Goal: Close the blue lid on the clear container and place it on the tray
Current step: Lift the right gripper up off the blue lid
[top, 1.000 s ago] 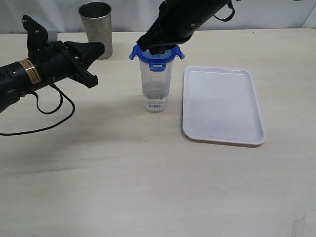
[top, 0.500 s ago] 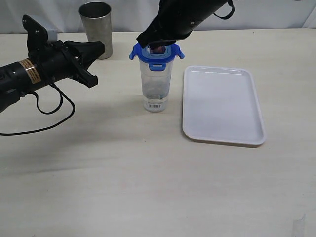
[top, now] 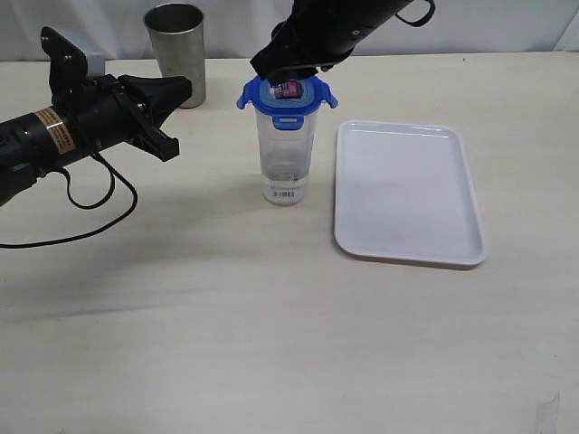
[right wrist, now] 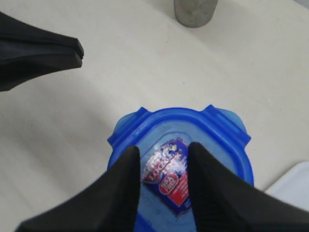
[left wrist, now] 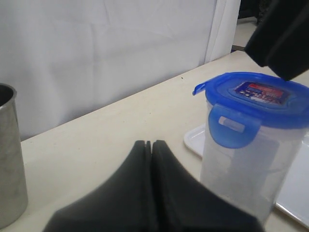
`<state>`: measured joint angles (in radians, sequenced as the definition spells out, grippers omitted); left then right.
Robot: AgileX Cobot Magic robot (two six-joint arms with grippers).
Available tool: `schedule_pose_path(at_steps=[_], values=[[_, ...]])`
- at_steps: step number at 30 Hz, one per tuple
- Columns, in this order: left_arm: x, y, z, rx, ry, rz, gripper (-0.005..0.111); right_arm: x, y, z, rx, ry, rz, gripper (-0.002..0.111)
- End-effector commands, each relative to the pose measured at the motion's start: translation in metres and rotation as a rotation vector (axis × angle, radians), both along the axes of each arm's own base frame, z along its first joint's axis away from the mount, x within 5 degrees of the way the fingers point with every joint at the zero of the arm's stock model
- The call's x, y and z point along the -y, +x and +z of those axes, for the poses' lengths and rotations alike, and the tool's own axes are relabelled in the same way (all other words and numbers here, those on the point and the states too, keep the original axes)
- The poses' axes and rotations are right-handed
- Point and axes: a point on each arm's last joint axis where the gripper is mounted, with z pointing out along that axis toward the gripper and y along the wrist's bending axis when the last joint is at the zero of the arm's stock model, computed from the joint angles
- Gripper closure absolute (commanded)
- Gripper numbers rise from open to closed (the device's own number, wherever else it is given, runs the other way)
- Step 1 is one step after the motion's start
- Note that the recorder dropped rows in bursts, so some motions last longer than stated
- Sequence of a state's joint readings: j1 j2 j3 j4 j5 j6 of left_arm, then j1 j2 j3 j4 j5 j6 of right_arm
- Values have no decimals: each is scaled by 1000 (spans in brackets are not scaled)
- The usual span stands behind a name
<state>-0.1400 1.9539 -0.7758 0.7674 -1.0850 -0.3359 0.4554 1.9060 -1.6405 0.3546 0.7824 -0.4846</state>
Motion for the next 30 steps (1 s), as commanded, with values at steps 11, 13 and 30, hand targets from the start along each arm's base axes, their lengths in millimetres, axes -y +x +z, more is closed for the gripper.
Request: schedule_pose_path(at_steps=[11, 13, 30], values=[[1, 1, 1, 10, -7, -11, 107, -2, 1, -16, -57, -35, 19, 76], [1, 1, 1, 11, -8, -10, 107, -2, 2, -15, -48, -31, 16, 76], [0, 1, 1, 7, -2, -1, 107, 5, -5, 23, 86, 14, -7, 94]])
